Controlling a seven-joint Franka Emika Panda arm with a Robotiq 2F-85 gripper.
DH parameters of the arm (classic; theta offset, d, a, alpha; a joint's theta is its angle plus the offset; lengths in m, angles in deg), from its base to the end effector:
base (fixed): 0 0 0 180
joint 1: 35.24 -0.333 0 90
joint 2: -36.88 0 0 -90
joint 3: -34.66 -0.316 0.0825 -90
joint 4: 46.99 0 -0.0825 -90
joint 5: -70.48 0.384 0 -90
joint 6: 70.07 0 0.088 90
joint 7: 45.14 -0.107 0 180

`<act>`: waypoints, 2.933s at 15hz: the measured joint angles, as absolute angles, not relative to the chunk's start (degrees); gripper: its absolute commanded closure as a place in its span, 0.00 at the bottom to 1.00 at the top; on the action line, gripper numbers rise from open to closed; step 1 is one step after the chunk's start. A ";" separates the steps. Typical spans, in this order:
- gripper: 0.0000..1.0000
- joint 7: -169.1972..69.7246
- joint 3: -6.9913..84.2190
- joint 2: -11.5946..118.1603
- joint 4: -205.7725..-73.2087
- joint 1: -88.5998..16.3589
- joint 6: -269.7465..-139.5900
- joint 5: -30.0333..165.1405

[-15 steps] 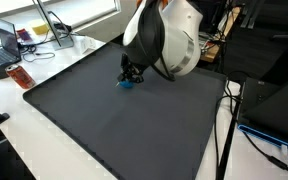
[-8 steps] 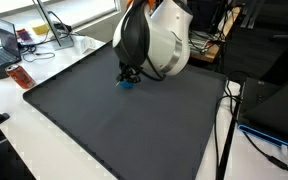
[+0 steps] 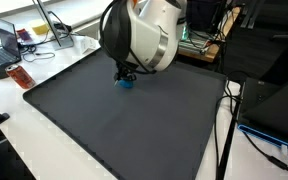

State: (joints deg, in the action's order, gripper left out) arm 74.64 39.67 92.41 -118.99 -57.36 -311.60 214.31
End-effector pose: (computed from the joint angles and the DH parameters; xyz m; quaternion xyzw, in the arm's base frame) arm 0.5717 0.1054 0.2115 0.9366 -0.1724 0.1266 0.2777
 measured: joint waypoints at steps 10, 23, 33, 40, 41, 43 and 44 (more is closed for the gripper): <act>0.97 79.92 22.79 86.44 -118.51 -41.29 -311.60 213.96; 0.97 92.52 -7.79 81.54 -125.16 -13.36 -311.45 214.02; 0.97 98.76 -33.31 74.07 -143.98 15.00 -311.67 214.02; 0.97 99.33 -40.35 71.94 -149.83 21.24 -311.66 214.02; 0.97 99.36 -41.07 71.73 -149.86 21.24 -311.65 214.02; 0.97 99.84 -42.46 71.10 -149.85 21.22 -311.62 214.02; 0.97 100.53 -43.12 70.65 -149.66 21.22 -311.61 214.02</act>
State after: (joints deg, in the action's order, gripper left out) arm 100.53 -43.12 70.65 -149.66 21.22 -311.61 214.02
